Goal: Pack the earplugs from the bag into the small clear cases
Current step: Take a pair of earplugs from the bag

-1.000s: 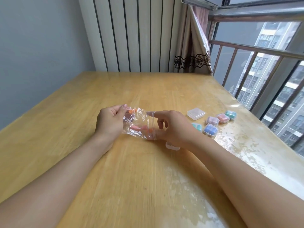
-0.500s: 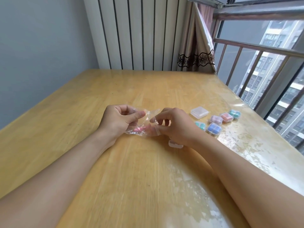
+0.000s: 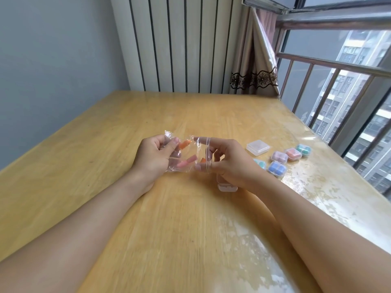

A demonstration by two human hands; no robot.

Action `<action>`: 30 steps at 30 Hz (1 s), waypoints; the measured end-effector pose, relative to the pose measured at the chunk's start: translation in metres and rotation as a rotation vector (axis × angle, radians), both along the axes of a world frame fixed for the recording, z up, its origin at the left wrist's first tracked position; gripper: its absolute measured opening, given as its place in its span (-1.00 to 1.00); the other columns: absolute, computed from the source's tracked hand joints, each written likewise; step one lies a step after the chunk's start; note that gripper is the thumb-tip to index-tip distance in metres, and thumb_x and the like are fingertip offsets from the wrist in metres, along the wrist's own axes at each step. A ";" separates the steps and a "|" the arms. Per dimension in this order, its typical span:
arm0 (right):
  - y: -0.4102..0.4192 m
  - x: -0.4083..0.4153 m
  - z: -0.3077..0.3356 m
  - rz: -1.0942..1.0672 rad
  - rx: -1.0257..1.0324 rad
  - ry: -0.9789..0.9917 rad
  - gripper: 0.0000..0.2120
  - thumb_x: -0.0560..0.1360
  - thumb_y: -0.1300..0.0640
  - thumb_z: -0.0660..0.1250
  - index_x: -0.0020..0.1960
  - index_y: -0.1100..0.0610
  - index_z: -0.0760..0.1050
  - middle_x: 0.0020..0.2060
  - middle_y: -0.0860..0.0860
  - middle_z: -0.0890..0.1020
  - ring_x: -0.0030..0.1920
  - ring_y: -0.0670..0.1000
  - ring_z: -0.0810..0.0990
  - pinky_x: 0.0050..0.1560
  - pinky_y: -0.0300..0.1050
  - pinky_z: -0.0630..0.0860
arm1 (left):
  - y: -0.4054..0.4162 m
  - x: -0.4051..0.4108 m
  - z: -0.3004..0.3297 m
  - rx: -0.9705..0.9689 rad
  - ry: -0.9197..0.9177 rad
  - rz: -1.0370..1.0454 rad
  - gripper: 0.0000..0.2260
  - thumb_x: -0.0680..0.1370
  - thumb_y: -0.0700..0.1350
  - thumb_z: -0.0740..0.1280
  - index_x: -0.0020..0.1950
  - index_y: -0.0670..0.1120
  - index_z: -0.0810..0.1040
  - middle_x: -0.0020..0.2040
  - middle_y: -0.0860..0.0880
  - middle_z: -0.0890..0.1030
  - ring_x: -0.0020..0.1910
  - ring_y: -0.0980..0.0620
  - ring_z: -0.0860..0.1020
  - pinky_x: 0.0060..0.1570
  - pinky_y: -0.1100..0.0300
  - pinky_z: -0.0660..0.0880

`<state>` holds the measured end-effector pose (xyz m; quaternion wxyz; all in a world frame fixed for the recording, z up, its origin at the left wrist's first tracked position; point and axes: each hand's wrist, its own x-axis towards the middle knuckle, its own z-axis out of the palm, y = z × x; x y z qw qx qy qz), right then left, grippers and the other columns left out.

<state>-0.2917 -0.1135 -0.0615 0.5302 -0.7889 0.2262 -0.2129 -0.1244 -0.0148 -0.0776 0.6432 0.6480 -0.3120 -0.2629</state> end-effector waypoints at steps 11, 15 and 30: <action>0.004 0.001 -0.001 0.000 0.035 0.055 -0.73 0.63 0.17 0.34 0.30 0.19 0.54 -0.25 0.15 0.43 -0.68 -0.12 0.26 -0.63 -0.32 0.28 | 0.004 0.002 0.002 0.003 -0.030 -0.139 -0.88 0.63 -0.21 0.31 0.06 -0.23 0.62 -0.14 -0.12 0.72 -0.21 0.03 0.70 -0.29 0.21 0.63; 0.004 0.003 -0.005 -0.049 0.048 -0.019 -0.84 0.56 0.24 0.43 0.13 0.20 0.59 -0.24 0.05 0.41 -0.68 -0.13 0.23 -0.57 -0.32 0.29 | 0.002 -0.003 -0.001 0.032 -0.122 -0.074 -0.91 0.55 -0.20 0.44 -0.03 -0.22 0.59 -0.26 -0.09 0.70 -0.36 0.11 0.67 -0.41 0.24 0.56; -0.005 0.006 -0.010 -0.100 -0.065 -0.019 -0.82 0.55 0.18 0.46 -0.07 0.33 0.60 -0.34 0.12 0.67 -0.51 -0.01 0.54 -0.51 -0.23 0.36 | -0.002 -0.002 -0.006 0.056 -0.418 0.060 -0.82 0.51 -0.21 0.48 -0.19 -0.10 0.51 -0.18 -0.09 0.69 -0.32 0.05 0.67 -0.33 0.15 0.60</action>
